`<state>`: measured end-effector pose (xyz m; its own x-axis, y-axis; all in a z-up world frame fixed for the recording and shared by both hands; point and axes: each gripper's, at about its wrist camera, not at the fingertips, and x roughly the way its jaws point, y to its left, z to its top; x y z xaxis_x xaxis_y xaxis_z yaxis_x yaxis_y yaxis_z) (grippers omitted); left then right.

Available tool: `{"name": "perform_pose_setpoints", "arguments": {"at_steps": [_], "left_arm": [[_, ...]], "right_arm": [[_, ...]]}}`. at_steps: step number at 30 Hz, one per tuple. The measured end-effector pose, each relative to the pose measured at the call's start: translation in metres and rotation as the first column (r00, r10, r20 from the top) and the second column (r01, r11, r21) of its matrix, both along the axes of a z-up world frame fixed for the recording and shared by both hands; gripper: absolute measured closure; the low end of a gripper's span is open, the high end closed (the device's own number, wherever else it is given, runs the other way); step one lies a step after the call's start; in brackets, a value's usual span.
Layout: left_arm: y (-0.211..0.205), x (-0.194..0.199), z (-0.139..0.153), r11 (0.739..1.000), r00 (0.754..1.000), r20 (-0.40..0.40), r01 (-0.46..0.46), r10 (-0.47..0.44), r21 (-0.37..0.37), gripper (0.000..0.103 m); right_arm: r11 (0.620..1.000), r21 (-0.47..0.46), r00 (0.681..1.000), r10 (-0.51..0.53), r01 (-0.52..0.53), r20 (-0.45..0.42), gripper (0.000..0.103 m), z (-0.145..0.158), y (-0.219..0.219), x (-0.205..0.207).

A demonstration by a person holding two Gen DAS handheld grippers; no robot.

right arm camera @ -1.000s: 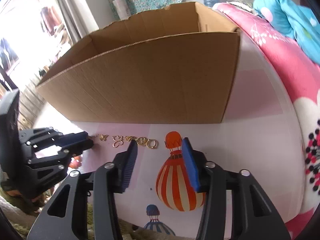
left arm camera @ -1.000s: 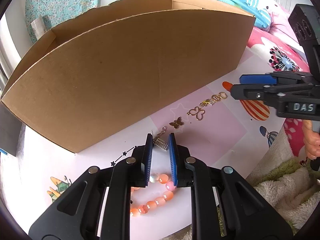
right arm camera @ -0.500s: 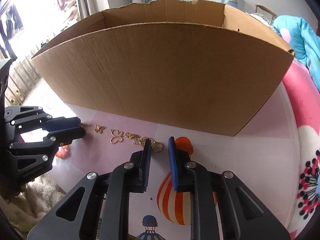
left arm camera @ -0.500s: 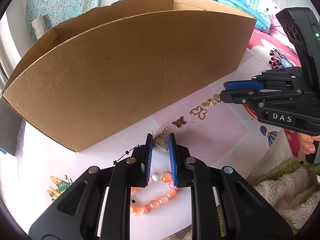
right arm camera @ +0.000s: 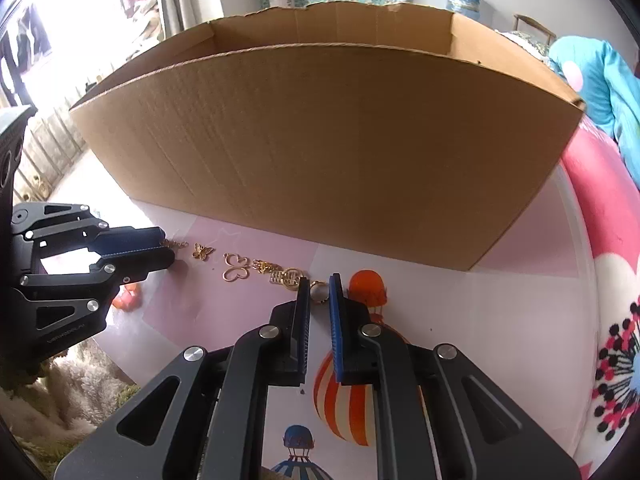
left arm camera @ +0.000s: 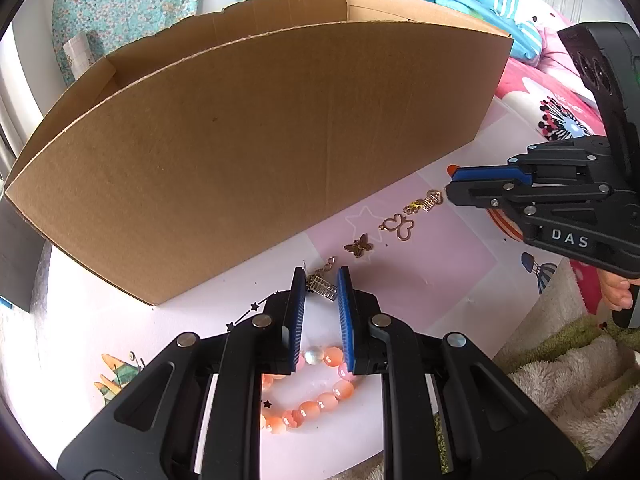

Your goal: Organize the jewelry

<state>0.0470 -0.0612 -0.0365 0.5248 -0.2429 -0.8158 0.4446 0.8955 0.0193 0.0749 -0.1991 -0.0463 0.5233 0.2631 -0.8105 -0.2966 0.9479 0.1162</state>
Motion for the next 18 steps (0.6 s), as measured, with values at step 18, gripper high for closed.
{"name": "perform_pose_setpoints", "arguments": {"at_steps": [18], "left_arm": [[0.006,-0.001,0.01,0.998,0.998,-0.052,-0.047,0.044,-0.044,0.091]], "right_arm": [[0.995,0.078,0.997,-0.065,0.062,0.047,0.093,0.014,-0.02,-0.021]]}}
